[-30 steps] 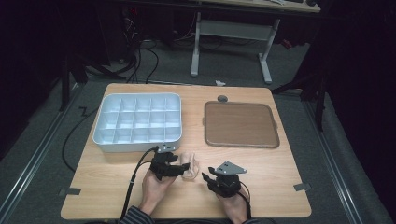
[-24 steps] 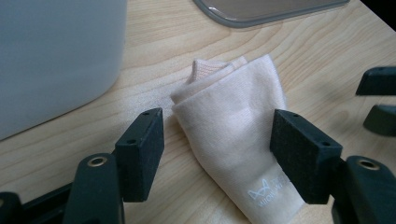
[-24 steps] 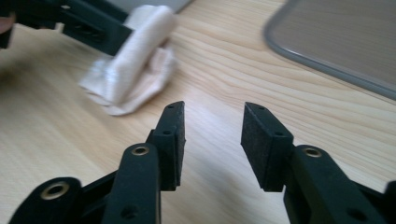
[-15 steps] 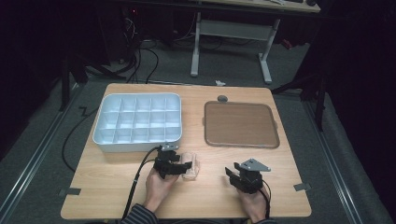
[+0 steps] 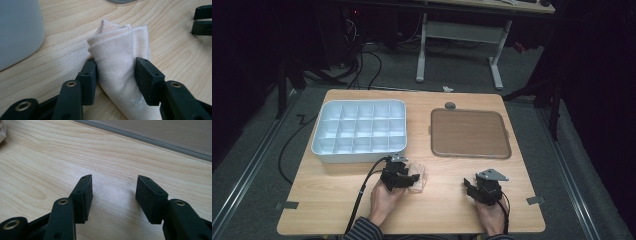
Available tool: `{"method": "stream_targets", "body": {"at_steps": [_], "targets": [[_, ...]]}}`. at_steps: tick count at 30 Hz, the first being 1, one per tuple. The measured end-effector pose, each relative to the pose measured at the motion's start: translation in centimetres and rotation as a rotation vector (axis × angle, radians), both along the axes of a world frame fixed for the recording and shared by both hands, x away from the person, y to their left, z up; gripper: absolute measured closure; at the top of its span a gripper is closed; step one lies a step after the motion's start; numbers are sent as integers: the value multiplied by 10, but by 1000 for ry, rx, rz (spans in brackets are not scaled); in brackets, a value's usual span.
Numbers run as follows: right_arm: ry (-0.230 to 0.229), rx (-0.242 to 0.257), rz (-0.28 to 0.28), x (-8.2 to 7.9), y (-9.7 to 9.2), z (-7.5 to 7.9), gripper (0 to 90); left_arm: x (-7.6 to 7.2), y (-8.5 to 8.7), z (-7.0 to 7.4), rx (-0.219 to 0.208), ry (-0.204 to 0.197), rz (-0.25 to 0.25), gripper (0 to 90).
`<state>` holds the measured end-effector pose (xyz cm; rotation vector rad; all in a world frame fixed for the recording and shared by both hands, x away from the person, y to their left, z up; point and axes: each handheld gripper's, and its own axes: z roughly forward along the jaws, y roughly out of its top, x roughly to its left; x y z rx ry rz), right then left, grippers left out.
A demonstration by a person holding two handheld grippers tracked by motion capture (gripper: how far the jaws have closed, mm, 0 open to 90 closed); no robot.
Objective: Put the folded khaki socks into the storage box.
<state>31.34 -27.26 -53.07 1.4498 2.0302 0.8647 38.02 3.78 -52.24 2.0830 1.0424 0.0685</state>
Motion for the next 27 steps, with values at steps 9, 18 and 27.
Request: {"method": "stream_targets", "body": {"at_steps": [9,18,27], "targets": [[16,9,0,7,1,0,369,-1,-5,4,32,-20,-42,658],[17,18,-9,10,0,0,371,0,-4,5,20,-17,-64,734],[18,15,-8,10,1,-1,360,-3,-4,8,7,-11,-104,749]]}}
